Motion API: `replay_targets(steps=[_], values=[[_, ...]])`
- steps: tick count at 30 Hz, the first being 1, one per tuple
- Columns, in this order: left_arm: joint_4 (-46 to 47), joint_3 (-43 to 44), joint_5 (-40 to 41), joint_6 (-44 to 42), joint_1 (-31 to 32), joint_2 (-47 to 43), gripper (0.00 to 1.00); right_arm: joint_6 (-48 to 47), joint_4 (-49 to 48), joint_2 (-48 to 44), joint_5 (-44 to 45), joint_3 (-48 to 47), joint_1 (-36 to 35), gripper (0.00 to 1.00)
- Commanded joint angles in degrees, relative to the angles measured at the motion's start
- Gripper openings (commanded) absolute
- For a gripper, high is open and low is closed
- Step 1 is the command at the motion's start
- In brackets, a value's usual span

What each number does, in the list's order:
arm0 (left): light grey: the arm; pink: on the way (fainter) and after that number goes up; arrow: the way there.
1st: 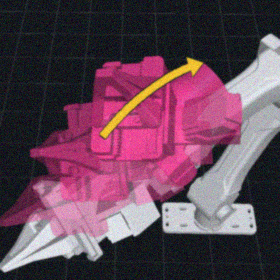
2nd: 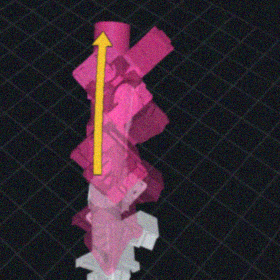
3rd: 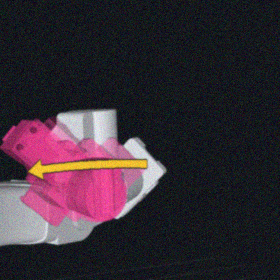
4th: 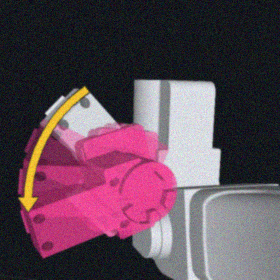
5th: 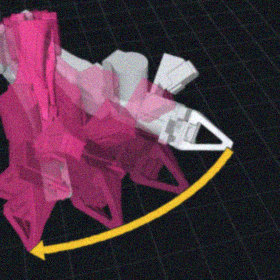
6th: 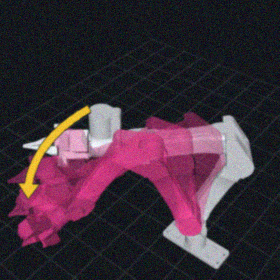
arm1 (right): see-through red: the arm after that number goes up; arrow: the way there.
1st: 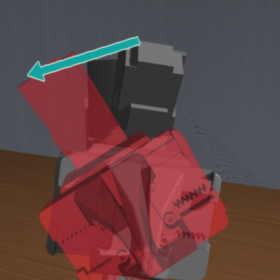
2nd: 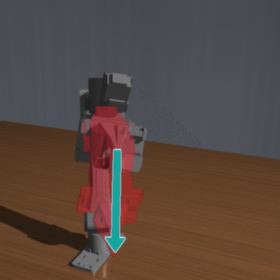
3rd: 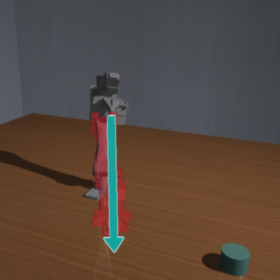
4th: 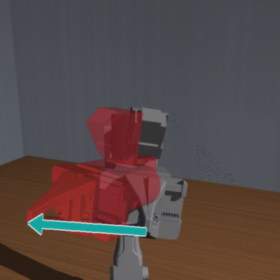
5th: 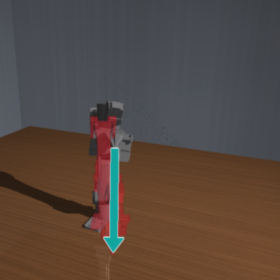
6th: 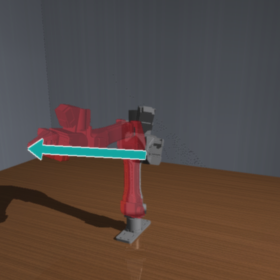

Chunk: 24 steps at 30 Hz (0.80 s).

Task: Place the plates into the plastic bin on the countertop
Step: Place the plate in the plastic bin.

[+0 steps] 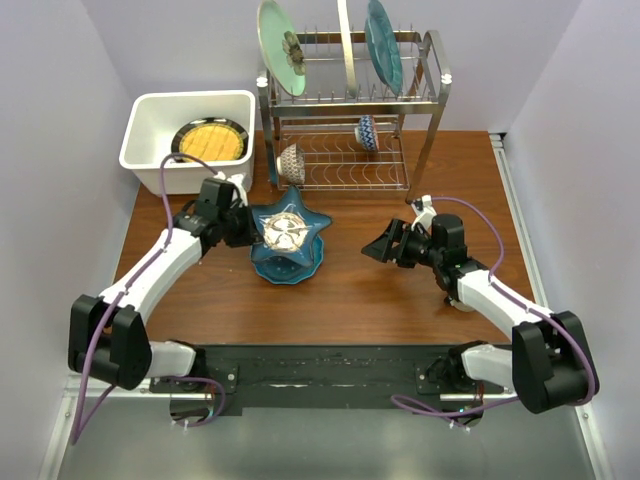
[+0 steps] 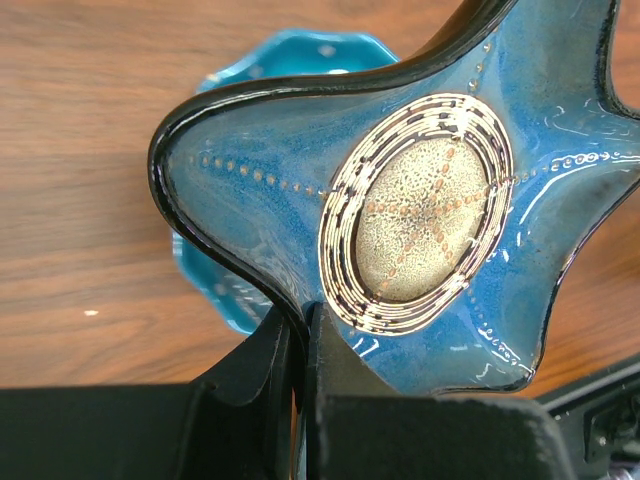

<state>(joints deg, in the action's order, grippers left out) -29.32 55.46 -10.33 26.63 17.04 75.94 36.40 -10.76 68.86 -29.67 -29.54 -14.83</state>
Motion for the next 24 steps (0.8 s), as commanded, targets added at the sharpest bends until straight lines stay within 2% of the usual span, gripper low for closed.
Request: replay_targets(steps=[1, 24], values=[[4.62, 2.02, -4.35, -1.05, -3.93, -4.66, 0.0, 0.51, -2.77, 0.4, -1.27, 0.18, 0.24, 0.88], [2.25, 8.34, -12.0, -5.63, -22.31, -4.14, 0.0, 0.42, -3.12, 1.63, -1.71, 0.1, 0.24, 0.88]])
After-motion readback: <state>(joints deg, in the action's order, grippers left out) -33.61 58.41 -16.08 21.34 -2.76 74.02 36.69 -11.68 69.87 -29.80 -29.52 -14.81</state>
